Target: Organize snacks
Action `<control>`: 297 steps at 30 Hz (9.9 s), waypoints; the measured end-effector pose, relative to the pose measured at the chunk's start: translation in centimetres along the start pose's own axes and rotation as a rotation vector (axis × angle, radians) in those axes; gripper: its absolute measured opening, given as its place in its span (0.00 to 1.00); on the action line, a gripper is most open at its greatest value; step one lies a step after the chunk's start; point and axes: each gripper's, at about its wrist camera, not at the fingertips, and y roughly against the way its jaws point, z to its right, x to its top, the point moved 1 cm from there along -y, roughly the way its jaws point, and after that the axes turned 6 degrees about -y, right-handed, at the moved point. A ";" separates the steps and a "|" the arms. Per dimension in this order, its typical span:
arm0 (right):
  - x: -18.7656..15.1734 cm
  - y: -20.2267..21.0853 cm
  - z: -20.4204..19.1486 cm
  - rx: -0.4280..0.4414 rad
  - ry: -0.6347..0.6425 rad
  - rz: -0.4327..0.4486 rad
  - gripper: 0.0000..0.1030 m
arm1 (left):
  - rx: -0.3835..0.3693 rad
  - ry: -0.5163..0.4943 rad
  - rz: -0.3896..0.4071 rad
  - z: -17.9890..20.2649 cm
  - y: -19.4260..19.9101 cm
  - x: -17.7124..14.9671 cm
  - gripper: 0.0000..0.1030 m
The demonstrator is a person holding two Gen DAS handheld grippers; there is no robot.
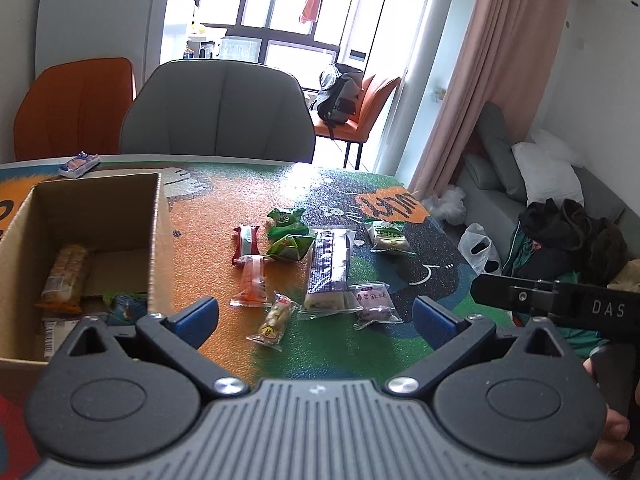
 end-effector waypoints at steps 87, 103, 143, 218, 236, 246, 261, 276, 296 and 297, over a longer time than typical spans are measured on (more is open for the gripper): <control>-0.8 -3.8 -3.1 0.017 0.136 -0.068 0.32 | 0.027 -0.025 -0.023 -0.7 -1.9 -0.3 0.16; -1.0 -2.0 -5.7 0.044 0.168 -0.041 0.32 | 0.055 -0.012 0.026 -2.0 1.6 -0.4 0.16; -1.4 -6.5 -17.5 0.149 0.313 -0.067 0.32 | 0.201 0.119 0.061 -14.4 5.0 -0.3 0.16; -0.4 0.6 -6.9 0.069 0.102 -0.008 1.00 | 0.121 0.079 0.028 -5.9 3.9 -0.1 0.95; 0.5 0.8 -1.3 0.013 0.041 -0.012 1.00 | 0.064 0.026 -0.014 -1.3 0.3 0.4 0.96; 1.1 -1.3 1.1 0.004 0.014 -0.010 1.00 | 0.075 0.021 -0.005 -0.8 -2.2 1.2 0.93; 2.7 -6.7 4.4 0.007 -0.031 -0.055 0.78 | 0.107 0.031 -0.076 -1.1 -8.9 1.6 0.64; 3.9 -12.5 5.6 -0.035 -0.026 -0.088 0.75 | 0.186 0.079 -0.129 -3.8 -14.0 1.3 0.43; 4.6 -17.7 4.0 -0.148 0.096 -0.078 0.72 | 0.188 0.139 -0.087 -5.3 -14.6 1.9 0.17; 4.6 -17.8 3.9 -0.156 0.104 -0.074 0.69 | 0.187 0.138 -0.089 -5.3 -14.7 1.9 0.17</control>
